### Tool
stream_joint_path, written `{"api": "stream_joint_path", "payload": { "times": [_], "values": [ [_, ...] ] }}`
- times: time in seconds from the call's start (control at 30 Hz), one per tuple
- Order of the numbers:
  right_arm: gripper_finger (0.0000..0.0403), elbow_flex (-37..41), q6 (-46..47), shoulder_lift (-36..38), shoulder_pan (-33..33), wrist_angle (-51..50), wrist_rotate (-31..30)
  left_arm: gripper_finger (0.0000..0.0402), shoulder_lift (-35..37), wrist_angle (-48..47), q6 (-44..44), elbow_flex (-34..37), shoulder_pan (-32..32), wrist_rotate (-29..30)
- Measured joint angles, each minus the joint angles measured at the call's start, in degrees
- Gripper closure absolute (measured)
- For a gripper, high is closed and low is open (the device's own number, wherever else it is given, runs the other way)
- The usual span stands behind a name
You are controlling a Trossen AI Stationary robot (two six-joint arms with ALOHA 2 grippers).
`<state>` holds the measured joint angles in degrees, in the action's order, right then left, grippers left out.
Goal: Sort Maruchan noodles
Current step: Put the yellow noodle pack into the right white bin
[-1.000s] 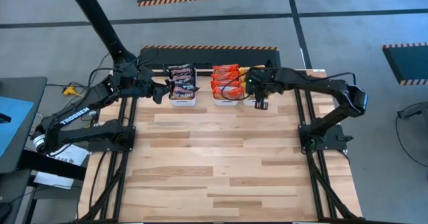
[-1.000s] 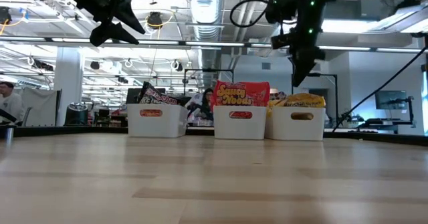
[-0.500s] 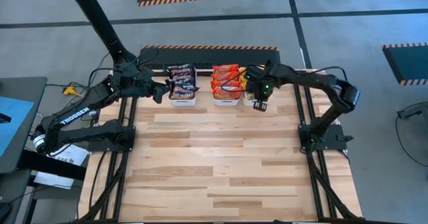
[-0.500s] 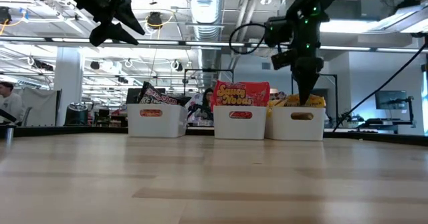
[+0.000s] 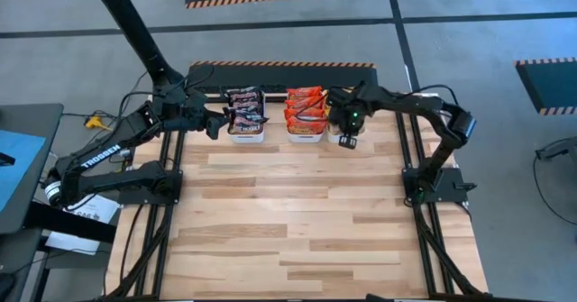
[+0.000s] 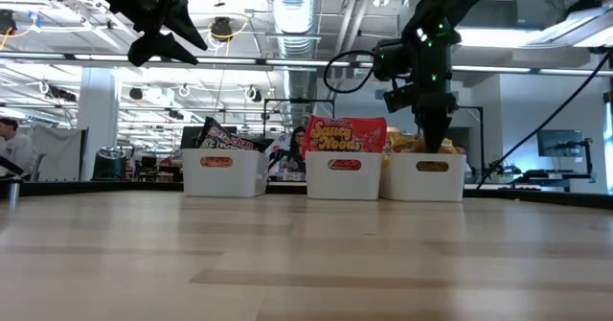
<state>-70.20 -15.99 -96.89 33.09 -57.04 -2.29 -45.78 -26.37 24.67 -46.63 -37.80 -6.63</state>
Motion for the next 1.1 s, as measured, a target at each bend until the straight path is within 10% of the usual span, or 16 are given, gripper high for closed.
{"api": "stream_joint_path", "payload": {
  "times": [0.4, 1.1],
  "values": [
    [0.0384, -5.66, 4.18, 6.89, 0.1, 0.45, -3.83, 0.0237, 0.0, -0.13, -0.44, 0.0, 0.02, 0.0],
    [0.0392, -5.48, 3.98, -5.66, 1.77, -3.1, 2.62, 0.0237, 0.02, -2.34, -0.46, 0.0, 0.01, 0.13]
  ]
}}
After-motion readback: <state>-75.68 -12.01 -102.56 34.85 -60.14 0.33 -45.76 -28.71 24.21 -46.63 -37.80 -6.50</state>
